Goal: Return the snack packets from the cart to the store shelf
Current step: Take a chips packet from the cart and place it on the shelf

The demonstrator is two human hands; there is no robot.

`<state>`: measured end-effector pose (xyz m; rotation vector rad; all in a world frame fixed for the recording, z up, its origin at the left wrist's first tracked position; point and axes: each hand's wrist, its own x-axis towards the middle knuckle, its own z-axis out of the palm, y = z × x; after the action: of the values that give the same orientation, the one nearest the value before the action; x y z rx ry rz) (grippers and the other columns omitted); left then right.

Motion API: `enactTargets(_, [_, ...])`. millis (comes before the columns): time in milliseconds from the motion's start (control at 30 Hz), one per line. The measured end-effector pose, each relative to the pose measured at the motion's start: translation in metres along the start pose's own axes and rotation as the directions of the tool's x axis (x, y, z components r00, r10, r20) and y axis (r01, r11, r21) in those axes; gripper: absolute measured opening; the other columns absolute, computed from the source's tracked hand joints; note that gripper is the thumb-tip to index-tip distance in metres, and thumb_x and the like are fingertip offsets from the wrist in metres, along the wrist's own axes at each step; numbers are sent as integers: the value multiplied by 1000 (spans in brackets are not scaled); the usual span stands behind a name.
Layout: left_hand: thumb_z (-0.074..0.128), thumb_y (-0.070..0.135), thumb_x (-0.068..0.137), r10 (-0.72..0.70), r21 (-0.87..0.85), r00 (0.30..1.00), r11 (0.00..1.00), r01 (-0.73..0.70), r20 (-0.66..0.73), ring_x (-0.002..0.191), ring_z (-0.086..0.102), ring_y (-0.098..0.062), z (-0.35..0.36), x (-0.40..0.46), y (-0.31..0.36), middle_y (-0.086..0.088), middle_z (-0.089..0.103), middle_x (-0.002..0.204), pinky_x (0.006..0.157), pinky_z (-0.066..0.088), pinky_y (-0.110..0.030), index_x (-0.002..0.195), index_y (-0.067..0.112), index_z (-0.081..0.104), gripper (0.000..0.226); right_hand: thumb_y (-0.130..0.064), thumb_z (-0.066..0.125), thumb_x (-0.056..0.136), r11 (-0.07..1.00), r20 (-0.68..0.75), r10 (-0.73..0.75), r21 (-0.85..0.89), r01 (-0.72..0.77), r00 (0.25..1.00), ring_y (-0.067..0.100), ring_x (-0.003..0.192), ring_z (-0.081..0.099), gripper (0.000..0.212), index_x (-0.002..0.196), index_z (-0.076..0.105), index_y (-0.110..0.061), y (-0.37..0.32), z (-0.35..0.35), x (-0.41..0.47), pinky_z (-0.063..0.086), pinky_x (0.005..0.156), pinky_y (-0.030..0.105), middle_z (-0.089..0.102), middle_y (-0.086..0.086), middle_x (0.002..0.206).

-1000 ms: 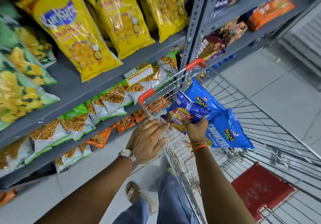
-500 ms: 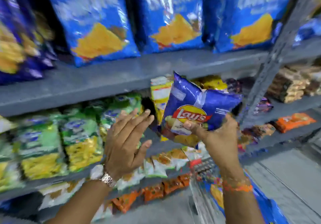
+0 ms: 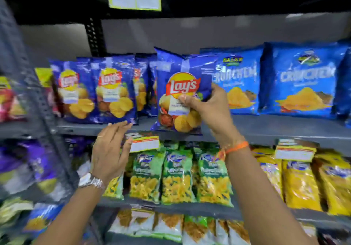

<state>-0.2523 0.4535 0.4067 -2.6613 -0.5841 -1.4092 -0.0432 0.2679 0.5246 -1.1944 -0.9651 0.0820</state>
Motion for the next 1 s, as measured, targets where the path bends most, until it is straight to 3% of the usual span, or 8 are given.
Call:
enactTargets(100, [39, 37, 103, -20, -1, 998, 1000, 20, 67, 123, 57, -32, 6, -3, -21, -11, 63, 131, 112, 36, -42, 135, 8, 61, 48, 4, 84, 74, 998, 23, 53, -22, -53, 998, -7, 69, 69, 37, 108, 69, -1, 15, 31, 19, 55, 65, 14, 73, -6, 86])
enactTargets(200, [36, 39, 104, -30, -42, 996, 999, 34, 87, 120, 56, -31, 16, 1, -31, -11, 63, 127, 107, 36, -38, 132, 8, 62, 48, 1, 85, 73, 993, 13, 106, -47, -106, 994, -5, 69, 70, 37, 106, 70, -6, 30, 46, 37, 56, 63, 16, 74, -5, 87])
enactTargets(467, [37, 26, 103, -90, -158, 990, 985, 72, -109, 96, 57, -30, 33, 8, -32, -9, 62, 105, 88, 40, -40, 114, 5, 69, 40, -7, 86, 76, 975, -12, 203, -85, -203, 979, 6, 77, 74, 41, 113, 67, -3, 47, 63, 53, 63, 69, 27, 76, 3, 96])
enactTargets(567, [38, 25, 103, -70, -169, 989, 984, 48, -127, 98, 57, -29, 36, 6, -34, -9, 63, 106, 89, 40, -40, 117, 5, 69, 40, -29, 92, 68, 951, -71, 164, -252, -177, 984, 15, 89, 75, 56, 113, 67, -6, 48, 62, 55, 64, 82, 40, 77, 4, 103])
enactTargets(633, [39, 24, 102, -72, -180, 988, 982, 47, -135, 100, 58, -29, 37, 5, -35, -9, 64, 109, 90, 41, -40, 118, 6, 69, 39, -54, 91, 54, 888, -129, 97, -437, -145, 987, 19, 92, 73, 71, 106, 68, -12, 45, 61, 53, 63, 79, 42, 76, 2, 101])
enactTargets(700, [39, 22, 101, -82, -193, 985, 980, 52, -149, 100, 59, -29, 37, 5, -34, -10, 65, 108, 90, 39, -36, 117, 6, 70, 39, -65, 88, 48, 853, -156, 69, -503, -139, 985, 21, 97, 69, 79, 104, 66, -14, 43, 59, 53, 61, 79, 44, 74, 2, 104])
enactTargets(867, [40, 22, 101, -143, -246, 964, 965, 86, -223, 92, 60, -27, 33, 10, -25, -8, 68, 100, 82, 39, -32, 108, 6, 74, 38, -54, 91, 61, 881, -171, 65, -453, -137, 983, 15, 100, 64, 83, 125, 59, -12, 38, 53, 53, 60, 83, 35, 63, -1, 110])
enactTargets(1000, [40, 24, 102, -129, -267, 961, 962, 61, -243, 93, 62, -26, 29, 15, -1, -9, 71, 101, 81, 43, -34, 111, 7, 74, 40, -41, 88, 73, 923, -226, -11, -376, -77, 974, 11, 77, 61, 67, 126, 57, -13, 35, 34, 48, 57, 73, 29, 61, -7, 94])
